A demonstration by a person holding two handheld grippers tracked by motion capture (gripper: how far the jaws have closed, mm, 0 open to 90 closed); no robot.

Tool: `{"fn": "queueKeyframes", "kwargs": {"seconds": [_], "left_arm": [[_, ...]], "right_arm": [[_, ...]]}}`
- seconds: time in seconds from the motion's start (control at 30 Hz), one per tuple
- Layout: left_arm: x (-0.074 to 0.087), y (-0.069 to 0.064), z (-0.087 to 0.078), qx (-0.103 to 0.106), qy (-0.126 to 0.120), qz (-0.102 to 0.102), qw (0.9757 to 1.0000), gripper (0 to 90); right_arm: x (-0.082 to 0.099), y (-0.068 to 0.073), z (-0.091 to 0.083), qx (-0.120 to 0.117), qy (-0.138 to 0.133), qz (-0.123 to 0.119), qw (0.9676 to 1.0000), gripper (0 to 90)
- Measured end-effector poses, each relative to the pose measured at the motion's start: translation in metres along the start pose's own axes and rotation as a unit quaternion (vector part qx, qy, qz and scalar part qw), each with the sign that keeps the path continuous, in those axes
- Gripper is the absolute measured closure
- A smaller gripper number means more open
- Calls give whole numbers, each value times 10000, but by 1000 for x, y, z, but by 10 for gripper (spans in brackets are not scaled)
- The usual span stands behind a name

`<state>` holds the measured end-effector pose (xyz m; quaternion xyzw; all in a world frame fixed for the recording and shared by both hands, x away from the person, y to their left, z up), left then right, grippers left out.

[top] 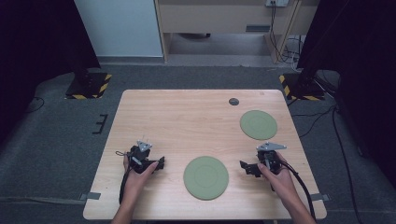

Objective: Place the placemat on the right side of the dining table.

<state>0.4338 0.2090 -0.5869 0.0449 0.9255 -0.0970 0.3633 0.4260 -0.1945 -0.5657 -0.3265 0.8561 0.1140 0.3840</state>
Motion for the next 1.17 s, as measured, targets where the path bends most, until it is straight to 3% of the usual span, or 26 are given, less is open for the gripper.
{"fn": "queueKeyframes", "kwargs": {"seconds": [0.5,0.73,0.9,1.0,1.17], "left_arm": [[0,0,0,12,-1,9,10000,6],[0,0,0,13,-2,8,10000,6],[0,0,0,12,-2,7,10000,6],[0,0,0,13,-1,8,10000,6],[1,-1,0,12,-3,1,10000,6]], "right_arm": [[4,0,25,266,111,86,9995,58],[4,0,27,428,125,-59,9990,51],[5,1,27,390,140,-122,9991,42],[7,3,27,361,249,-310,9986,6],[7,3,27,355,258,-321,9985,4]]}}
Point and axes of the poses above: each handheld gripper's, and its own axes: z roughly forward along the jaws, x roughly out of its underside, y roughly to its left, the point moved 7 cm from there along z, roughly forward along the jaws, and after that the axes turned 13 degrees about -z, right-handed, at the moved point
